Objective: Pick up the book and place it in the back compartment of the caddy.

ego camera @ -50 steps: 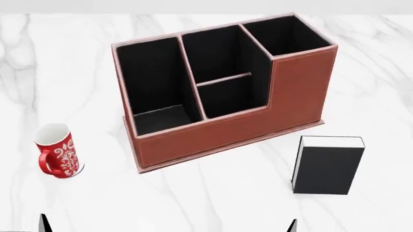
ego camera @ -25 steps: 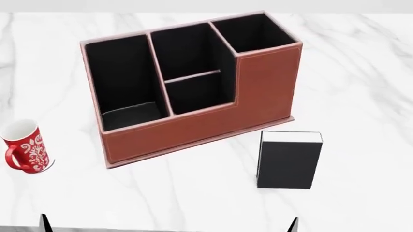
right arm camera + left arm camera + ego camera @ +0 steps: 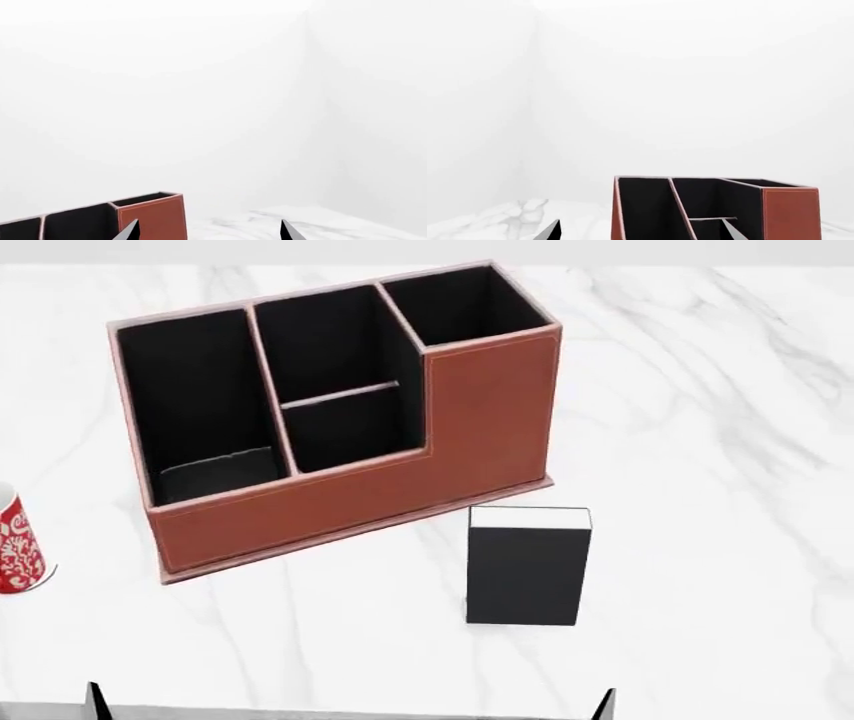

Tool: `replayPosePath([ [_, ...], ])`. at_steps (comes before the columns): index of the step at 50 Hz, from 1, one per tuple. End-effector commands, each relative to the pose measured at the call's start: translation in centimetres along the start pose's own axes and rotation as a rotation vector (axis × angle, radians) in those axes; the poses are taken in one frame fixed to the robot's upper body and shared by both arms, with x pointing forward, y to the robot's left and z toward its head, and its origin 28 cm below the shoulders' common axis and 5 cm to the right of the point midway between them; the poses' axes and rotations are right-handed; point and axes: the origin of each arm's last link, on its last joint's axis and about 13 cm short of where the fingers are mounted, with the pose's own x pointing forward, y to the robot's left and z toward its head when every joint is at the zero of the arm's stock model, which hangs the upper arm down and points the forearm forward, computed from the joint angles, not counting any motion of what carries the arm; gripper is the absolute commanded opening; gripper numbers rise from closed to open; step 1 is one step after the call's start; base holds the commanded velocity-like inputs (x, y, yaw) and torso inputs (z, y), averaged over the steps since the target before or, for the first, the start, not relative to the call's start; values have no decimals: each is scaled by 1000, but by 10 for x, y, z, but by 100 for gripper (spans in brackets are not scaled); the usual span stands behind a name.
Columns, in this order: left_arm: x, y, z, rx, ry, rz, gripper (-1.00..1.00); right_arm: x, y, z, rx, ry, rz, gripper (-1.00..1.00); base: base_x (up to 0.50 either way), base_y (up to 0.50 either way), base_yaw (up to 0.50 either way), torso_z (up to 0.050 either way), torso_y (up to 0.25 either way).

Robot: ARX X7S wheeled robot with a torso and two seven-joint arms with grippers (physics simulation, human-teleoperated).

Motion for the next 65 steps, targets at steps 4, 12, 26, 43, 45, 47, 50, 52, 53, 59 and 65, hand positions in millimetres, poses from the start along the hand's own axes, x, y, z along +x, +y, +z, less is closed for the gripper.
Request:
replayPosePath([
  [4, 0, 1, 1, -1, -2, 5, 100, -2, 0, 2, 10, -11, 10, 100, 0, -43, 0, 0, 0],
  [12, 0, 1, 0, 0, -4, 5, 100, -2, 0, 1, 25, -6, 34, 100, 28, -16, 0, 0, 0],
  [26, 0, 1, 0, -3, -6, 10, 100, -4, -1, 5, 38, -29, 27, 100, 114, -11, 0, 0, 0],
  [43, -1, 0, 1, -3, -4, 7, 100, -5, -2, 8, 43, -39, 26, 100, 123, -10, 0, 0, 0],
  [45, -1, 0, 1, -2, -4, 7, 100, -5, -2, 8, 44, -41, 26, 100, 139, -10, 0, 0, 0],
  [47, -1, 0, 1, -2, -5, 8, 100, -5, -2, 9, 45, -42, 25, 100, 139, -8, 0, 0, 0],
  [50, -1, 0, 1, -1, -6, 8, 100, -5, -3, 9, 51, -41, 26, 100, 145, -10, 0, 0, 0],
  [52, -1, 0, 1, -2, -6, 8, 100, -5, -3, 9, 52, -41, 27, 100, 152, -8, 0, 0, 0],
  [53, -1, 0, 1, -1, -5, 8, 100, -5, -3, 10, 53, -41, 29, 100, 160, -8, 0, 0, 0],
  [59, 0, 0, 1, -1, -5, 10, 100, -6, -2, 10, 53, -43, 31, 100, 172, -10, 0, 0, 0],
  [65, 0, 0, 0, 0, -5, 9, 100, -6, -2, 9, 52, -43, 33, 100, 174, -10, 0, 0, 0],
])
